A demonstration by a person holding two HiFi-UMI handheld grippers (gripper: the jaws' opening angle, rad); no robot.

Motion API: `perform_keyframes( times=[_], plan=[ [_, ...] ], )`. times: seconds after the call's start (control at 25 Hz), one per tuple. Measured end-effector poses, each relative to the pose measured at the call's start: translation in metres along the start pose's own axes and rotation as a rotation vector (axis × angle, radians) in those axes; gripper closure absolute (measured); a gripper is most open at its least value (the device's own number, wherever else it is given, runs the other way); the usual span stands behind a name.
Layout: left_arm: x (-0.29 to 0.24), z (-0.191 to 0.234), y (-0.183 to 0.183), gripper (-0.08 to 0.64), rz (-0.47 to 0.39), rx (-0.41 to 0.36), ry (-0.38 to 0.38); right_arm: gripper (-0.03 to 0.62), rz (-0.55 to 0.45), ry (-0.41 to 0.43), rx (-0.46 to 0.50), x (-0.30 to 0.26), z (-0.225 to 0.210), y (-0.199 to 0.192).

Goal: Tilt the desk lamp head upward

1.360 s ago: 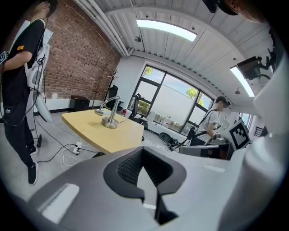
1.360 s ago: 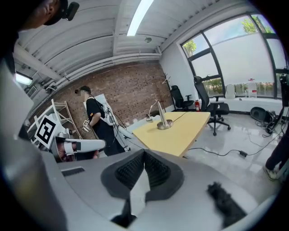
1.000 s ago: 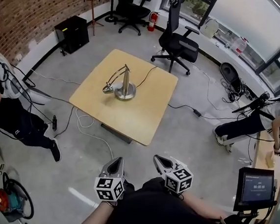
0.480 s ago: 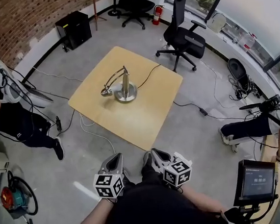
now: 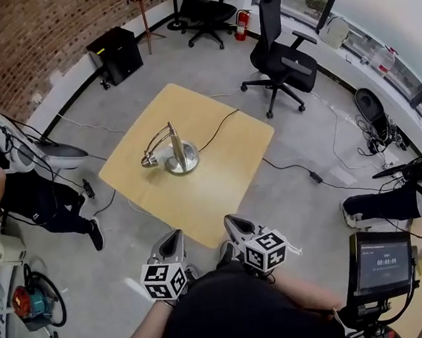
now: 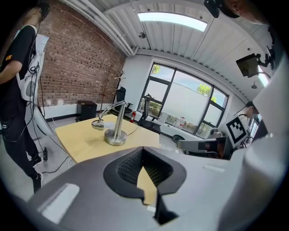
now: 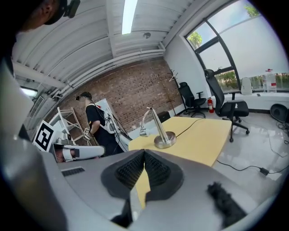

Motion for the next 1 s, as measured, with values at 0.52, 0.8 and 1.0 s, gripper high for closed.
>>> perform_keyframes(
  times=[0.52,0.8,1.0],
  plan=[
    [-0.025,0.005,0.013,0.554,-0.003,0.037,0.078,0.588,0.032,0.06,-0.025,-0.025,-0.032,0.009],
    [-0.058,0.036,0.05,0.554,-0.03,0.051,0.054,0.588,0.053,-0.003,0.011,-0.056,-0.046,0.035],
    [-0.082,0.072,0.073,0.535,-0.049,0.077,0.022,0.588,0.076,-0.071,0.071,-0.081,-0.049,0.057]
  ],
)
Point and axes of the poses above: the fingertips, and each gripper's own axes: x backward along the fingers, z to its left, y out of its top, the point moved 4 cm from there along x, backward along the fingers, and after that the axes turned 7 degrees about x, right-handed, at the moved point
